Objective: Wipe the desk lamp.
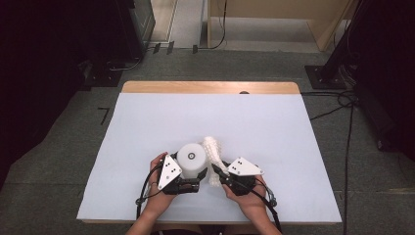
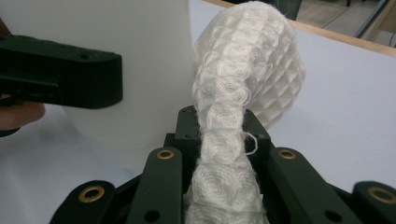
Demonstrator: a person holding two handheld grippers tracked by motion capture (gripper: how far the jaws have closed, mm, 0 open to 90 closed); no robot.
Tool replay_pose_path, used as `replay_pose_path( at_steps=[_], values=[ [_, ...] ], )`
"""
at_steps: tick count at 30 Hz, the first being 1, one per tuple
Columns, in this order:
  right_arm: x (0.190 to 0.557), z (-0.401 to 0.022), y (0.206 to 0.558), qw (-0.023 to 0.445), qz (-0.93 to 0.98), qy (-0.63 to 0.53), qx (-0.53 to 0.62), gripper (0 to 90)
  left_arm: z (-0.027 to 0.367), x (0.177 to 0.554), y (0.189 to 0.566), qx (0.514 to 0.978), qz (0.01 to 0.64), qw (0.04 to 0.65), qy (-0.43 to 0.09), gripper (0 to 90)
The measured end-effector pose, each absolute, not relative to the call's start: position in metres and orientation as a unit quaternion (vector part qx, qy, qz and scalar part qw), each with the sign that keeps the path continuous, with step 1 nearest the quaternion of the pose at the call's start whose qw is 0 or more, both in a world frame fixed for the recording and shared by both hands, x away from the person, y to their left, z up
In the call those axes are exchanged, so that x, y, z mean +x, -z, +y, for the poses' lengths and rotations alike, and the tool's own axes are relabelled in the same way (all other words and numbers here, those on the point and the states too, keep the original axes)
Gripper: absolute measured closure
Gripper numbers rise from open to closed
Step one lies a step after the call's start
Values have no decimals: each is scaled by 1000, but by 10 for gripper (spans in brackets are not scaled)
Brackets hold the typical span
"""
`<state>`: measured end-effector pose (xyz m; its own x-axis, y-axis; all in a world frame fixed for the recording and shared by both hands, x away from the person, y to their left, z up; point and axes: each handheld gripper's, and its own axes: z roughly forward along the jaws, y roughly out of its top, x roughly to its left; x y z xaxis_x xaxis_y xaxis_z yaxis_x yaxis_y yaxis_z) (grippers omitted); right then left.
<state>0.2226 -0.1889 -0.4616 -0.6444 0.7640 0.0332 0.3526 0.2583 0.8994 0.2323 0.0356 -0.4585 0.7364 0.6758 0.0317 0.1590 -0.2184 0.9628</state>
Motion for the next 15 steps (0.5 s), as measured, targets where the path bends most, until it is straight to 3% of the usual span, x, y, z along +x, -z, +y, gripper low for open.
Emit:
replay_pose_path(
  at_steps=[15],
  values=[
    [215, -192, 446, 224, 746, -519, 351, 747, 33, 237, 465, 761, 284, 542, -215, 84]
  ],
)
